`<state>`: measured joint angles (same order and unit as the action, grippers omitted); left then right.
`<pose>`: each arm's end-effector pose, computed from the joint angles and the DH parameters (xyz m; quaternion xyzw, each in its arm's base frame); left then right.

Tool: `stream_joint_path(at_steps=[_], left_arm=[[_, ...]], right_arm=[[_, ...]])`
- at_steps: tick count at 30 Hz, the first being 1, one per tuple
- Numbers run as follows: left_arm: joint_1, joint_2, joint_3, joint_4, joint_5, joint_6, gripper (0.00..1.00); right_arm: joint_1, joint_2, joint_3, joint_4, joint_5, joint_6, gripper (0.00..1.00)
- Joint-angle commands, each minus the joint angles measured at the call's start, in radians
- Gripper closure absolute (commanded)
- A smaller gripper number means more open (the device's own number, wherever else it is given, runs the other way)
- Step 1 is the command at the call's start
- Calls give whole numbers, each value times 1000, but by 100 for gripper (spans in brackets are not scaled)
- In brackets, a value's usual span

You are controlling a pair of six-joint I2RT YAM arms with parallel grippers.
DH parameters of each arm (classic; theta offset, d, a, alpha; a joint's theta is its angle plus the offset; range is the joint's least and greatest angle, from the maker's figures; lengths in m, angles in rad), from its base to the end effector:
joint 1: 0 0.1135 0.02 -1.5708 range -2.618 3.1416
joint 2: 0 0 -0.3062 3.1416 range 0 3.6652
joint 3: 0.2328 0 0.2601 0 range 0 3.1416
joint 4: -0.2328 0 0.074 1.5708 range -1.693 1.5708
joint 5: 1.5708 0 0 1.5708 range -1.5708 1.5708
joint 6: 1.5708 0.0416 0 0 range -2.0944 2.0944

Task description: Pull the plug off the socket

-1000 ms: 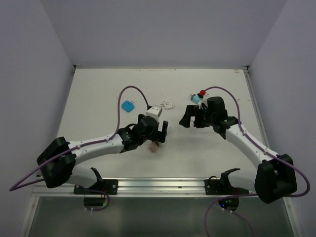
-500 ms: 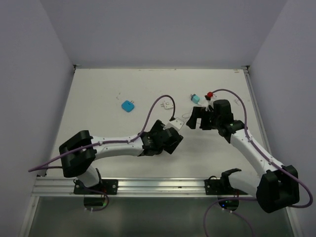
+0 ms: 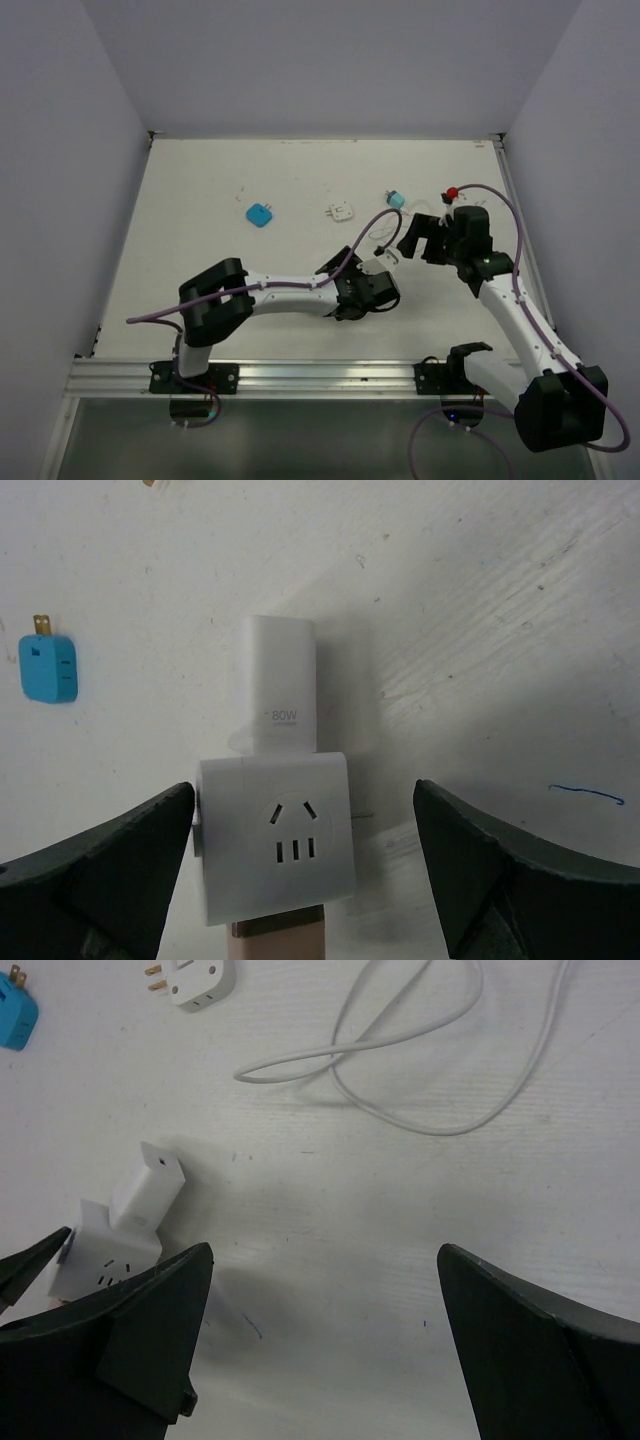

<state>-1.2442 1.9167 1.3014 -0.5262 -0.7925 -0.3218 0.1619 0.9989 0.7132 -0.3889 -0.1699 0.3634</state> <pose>0.1590 -0.3770 0.2106 0.3275 0.8438 0.1287 0.4053 0.2000 0.0398 0.2854 0.0538 0.8972 0.1859 0.3970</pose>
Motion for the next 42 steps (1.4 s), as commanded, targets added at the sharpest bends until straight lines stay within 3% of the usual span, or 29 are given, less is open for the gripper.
stream_joint_path(at_steps=[1,14,25,32,36,42], left_arm=[[-4,37,53,-121,-108,-25,7],[-4,102,96,-164,-166,-31,14],[-15,130,148,-212,-177,-59,34],[-17,111,131,-236,-180,-105,61],[-17,59,101,-212,-163,-114,86],[-17,-151,-35,-28,-36,-59,100]], right_arm=[[-12,-14,-8,-2,1,14,1],[-27,13,-15,21,-46,22,1],[-33,24,-21,35,-74,23,1],[-35,24,-23,38,-103,17,1],[-35,20,-5,27,-140,3,1],[-35,18,25,24,-252,-14,1]])
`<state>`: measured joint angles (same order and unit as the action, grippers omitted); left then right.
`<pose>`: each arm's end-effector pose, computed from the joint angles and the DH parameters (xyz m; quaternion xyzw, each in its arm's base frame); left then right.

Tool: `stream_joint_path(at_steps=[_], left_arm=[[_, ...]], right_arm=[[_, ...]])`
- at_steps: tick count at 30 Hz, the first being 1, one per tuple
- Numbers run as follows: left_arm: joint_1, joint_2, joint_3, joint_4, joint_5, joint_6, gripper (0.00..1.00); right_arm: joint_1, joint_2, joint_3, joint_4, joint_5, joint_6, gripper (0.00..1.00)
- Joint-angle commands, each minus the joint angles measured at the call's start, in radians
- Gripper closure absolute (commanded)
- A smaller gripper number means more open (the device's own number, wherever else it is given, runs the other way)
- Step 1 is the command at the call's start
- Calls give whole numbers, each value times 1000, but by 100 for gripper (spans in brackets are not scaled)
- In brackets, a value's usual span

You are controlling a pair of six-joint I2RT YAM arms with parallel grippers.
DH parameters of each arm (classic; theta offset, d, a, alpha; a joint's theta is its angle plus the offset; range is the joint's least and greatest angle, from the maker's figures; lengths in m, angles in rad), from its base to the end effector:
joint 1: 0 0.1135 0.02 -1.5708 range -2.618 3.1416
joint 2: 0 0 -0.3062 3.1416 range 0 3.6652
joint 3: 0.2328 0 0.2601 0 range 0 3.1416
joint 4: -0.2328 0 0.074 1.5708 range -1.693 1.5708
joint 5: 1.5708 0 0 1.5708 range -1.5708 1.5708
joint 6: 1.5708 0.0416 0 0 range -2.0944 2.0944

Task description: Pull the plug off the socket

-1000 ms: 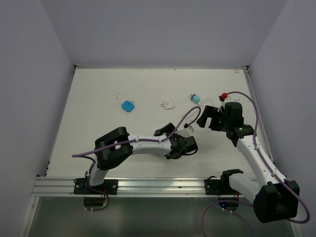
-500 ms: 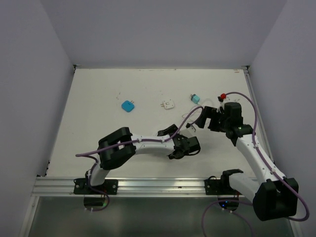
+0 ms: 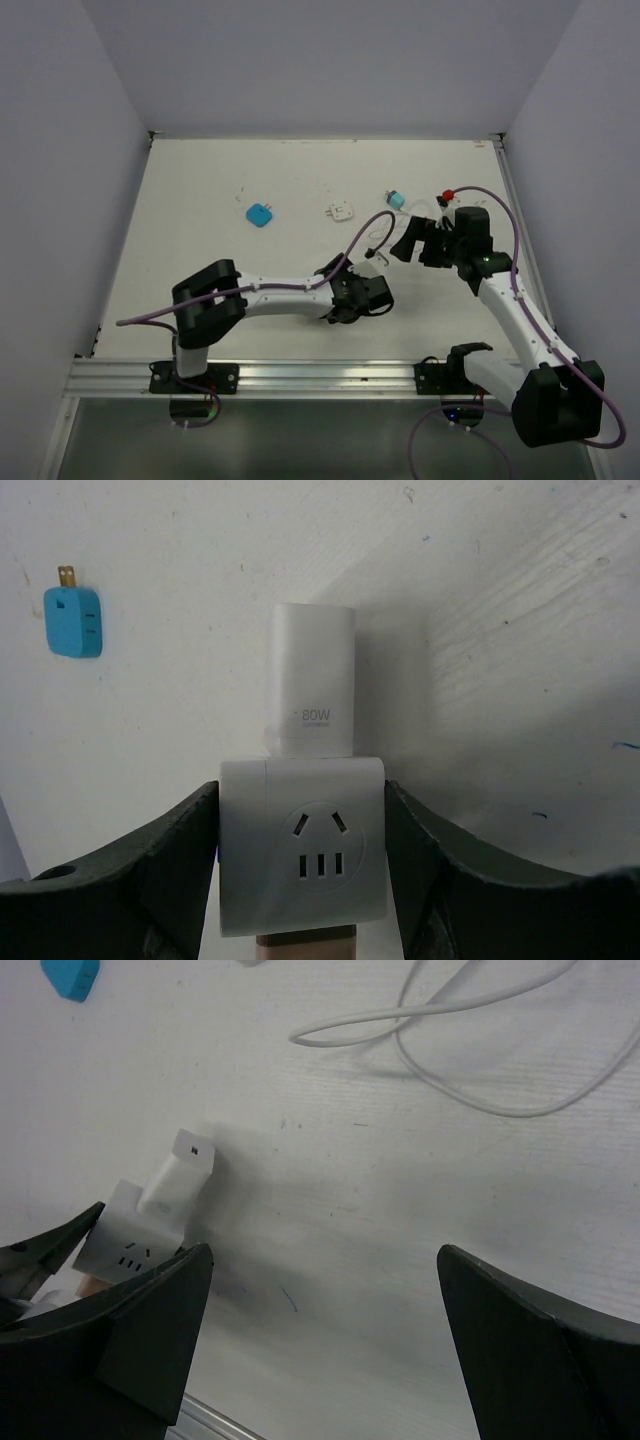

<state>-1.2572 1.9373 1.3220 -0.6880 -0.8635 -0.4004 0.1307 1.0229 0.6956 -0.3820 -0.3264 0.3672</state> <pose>0.1528 -0.3686 0.2048 0.3232 0.8420 0.1910 0.3875 0.2020 0.0400 0.2765 0.0384 0.8983 0.2446 0.3629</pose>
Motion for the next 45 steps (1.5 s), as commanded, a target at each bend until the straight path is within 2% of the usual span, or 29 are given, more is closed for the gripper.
stream_joint_path(at_steps=[1,5,11,14,19,26,30,34,37,41,45], left_arm=[[-2,-199,-81,166,58,41,100],[8,-337,-216,327,191,77,100],[111,-544,-435,574,469,130,100],[154,-613,-518,663,533,150,100],[176,-675,-606,780,590,187,100],[182,-698,-676,857,650,201,100],[185,-718,-691,874,699,202,100],[193,-761,-713,887,681,189,100],[196,-801,-754,933,684,186,100],[197,-842,-799,987,687,176,100],[197,-847,-804,1004,701,172,100]], right_arm=[[-3,-6,42,23,-109,-16,1],[-3,-1,48,41,-181,1,1],[0,26,39,95,-311,70,1],[15,48,25,155,-373,139,1],[99,97,36,210,-376,197,1],[227,192,105,120,-289,104,1],[234,221,85,141,-312,58,1],[234,238,87,120,-330,4,1],[234,261,78,143,-364,60,1],[236,281,50,261,-407,160,1],[242,295,58,276,-419,190,1]])
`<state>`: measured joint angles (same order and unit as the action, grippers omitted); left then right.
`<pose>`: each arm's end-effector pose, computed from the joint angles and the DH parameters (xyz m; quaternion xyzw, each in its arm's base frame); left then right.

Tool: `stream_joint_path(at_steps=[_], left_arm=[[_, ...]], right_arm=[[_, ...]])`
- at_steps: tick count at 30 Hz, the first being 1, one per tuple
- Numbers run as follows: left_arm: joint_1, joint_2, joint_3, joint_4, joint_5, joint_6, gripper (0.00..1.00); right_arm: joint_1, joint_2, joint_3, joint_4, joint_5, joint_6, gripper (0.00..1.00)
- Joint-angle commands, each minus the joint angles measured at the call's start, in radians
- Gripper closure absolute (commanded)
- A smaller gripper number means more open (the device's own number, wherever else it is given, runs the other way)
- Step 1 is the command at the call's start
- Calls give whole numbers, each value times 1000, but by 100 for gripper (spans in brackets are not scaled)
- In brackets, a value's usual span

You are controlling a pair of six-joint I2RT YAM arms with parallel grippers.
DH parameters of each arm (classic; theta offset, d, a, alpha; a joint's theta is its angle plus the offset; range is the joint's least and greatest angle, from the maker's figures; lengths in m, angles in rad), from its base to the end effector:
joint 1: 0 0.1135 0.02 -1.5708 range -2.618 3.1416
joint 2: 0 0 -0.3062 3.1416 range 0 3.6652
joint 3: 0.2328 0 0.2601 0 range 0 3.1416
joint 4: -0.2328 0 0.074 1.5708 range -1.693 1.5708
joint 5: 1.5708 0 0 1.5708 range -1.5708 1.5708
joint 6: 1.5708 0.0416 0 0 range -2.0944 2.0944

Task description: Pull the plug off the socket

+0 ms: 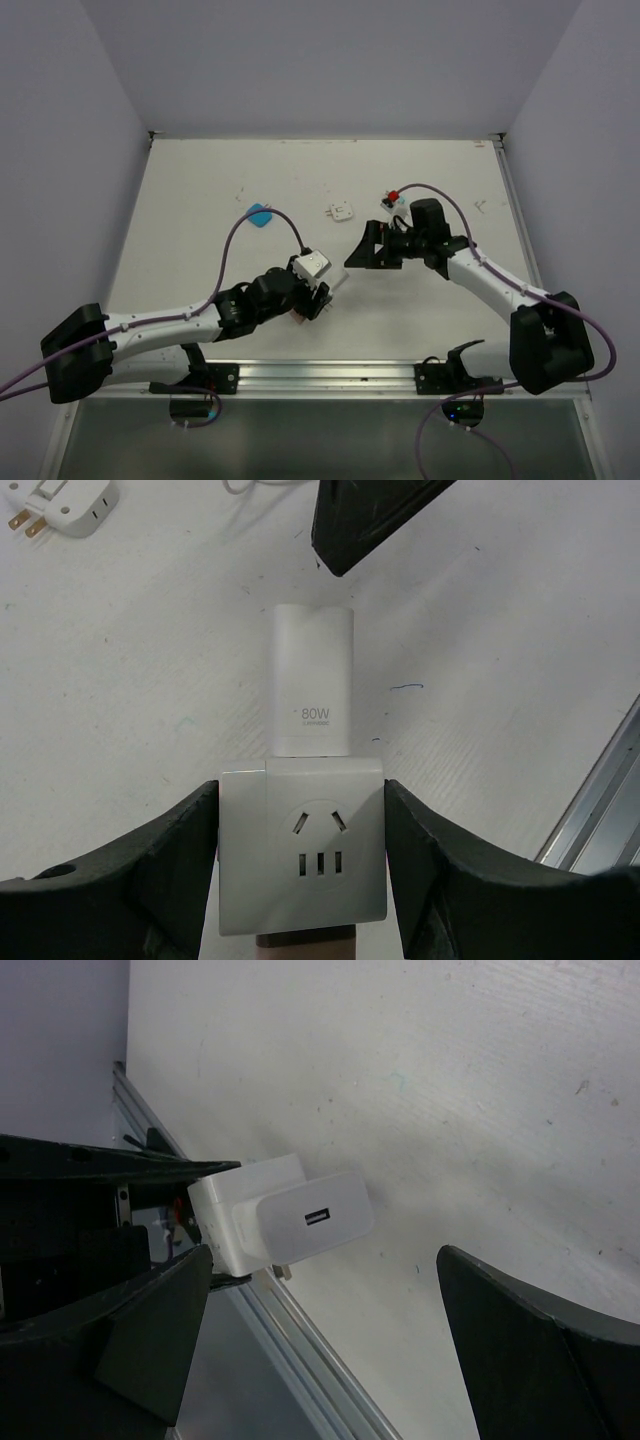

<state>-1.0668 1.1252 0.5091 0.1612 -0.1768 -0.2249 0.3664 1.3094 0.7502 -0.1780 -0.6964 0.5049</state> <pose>0.1187 -0.2001 0.2420 0.3026 0.7904 -0.2576 0.4662 0.2385 0.1201 0.2547 -0.0783 0.8670 0.4434 0.2133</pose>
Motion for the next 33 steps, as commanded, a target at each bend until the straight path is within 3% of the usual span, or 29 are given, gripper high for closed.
stream_joint_path(at_steps=[1,18,27,30,33], left_arm=[[7,-35,9,159,17,-4,100],[7,-50,19,213,46,-8,100],[7,-64,-6,259,14,-17,100],[7,-68,-7,267,13,-19,100],[7,-70,-15,264,16,-21,100]], right_arm=[[6,11,6,72,-54,55,1],[45,120,3,173,-209,122,4],[45,142,3,227,-279,139,23],[45,148,5,230,-285,138,34],[45,157,8,232,-290,136,55]])
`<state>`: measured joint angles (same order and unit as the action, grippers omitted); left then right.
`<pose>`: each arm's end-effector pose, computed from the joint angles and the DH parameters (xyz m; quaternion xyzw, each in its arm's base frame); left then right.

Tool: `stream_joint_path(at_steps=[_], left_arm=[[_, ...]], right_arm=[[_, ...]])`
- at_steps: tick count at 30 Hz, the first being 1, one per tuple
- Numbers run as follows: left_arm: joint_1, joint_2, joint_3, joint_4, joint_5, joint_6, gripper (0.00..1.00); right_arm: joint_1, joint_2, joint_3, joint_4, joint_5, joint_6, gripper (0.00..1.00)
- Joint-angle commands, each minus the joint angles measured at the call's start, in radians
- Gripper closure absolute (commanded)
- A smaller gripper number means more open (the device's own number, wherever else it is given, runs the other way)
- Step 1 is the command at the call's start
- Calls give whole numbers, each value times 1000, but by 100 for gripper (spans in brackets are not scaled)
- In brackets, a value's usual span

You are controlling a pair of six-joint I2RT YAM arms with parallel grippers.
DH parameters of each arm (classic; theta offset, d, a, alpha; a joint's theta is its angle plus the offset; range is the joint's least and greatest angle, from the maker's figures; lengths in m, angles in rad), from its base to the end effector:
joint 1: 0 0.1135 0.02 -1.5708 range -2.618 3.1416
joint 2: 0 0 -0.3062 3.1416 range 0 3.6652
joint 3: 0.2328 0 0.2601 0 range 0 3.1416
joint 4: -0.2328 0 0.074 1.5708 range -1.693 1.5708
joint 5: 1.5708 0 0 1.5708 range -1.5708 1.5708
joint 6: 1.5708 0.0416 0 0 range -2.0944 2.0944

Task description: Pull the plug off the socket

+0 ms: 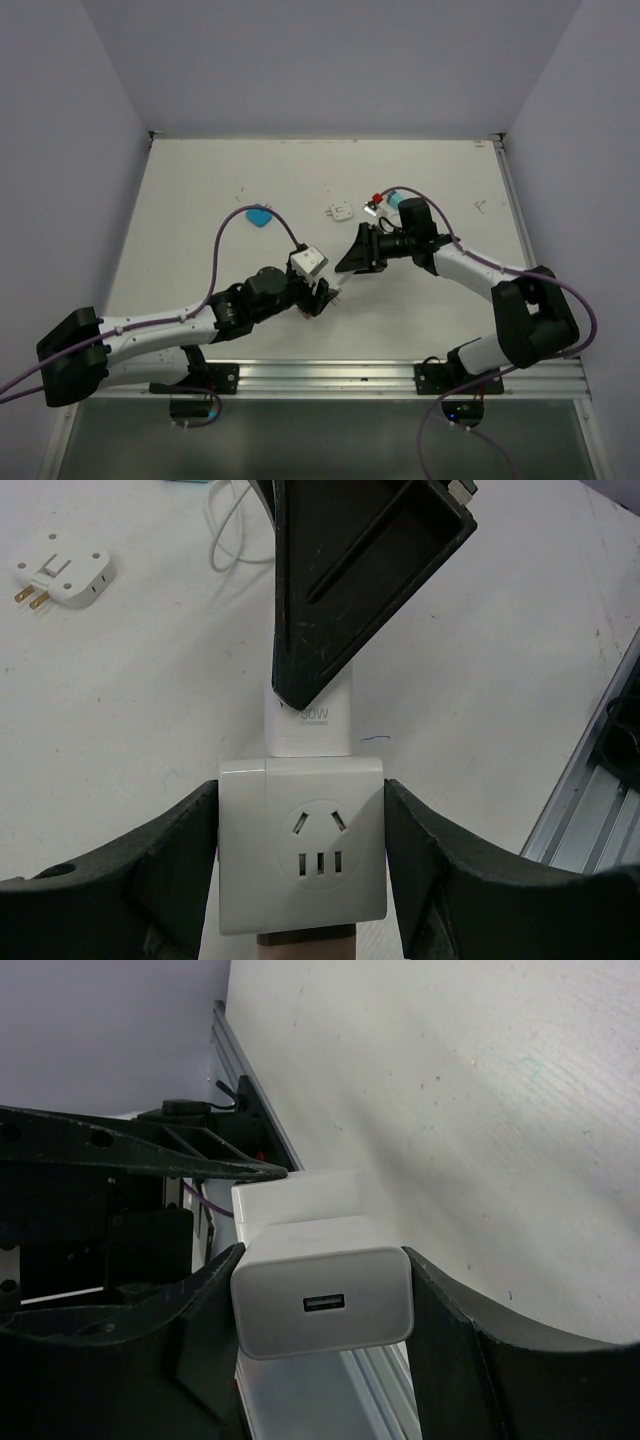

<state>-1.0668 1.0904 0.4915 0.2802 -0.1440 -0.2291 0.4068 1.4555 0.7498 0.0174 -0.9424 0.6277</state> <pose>0.1167 -0.1992 0.2558 0.2902 0.7555 -0.3063 0.5012 0.2552 0.1466 0.2367 -0.1039 0.8221 0.5449 0.1278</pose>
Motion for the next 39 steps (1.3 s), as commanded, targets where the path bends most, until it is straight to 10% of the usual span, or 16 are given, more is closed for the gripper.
stream_joint_path(at_steps=[1,5,30,39], left_arm=[[7,-38,-2,145,-17,-18,100],[7,-52,-40,149,-22,-36,100],[10,-130,-162,18,-86,-147,100],[14,-78,-91,-28,-183,-177,100]], right_arm=[[4,16,13,38,-48,13,68],[-5,28,23,41,-56,17,100],[-266,51,66,18,-119,-23,100],[-263,48,146,-162,114,-173,100]])
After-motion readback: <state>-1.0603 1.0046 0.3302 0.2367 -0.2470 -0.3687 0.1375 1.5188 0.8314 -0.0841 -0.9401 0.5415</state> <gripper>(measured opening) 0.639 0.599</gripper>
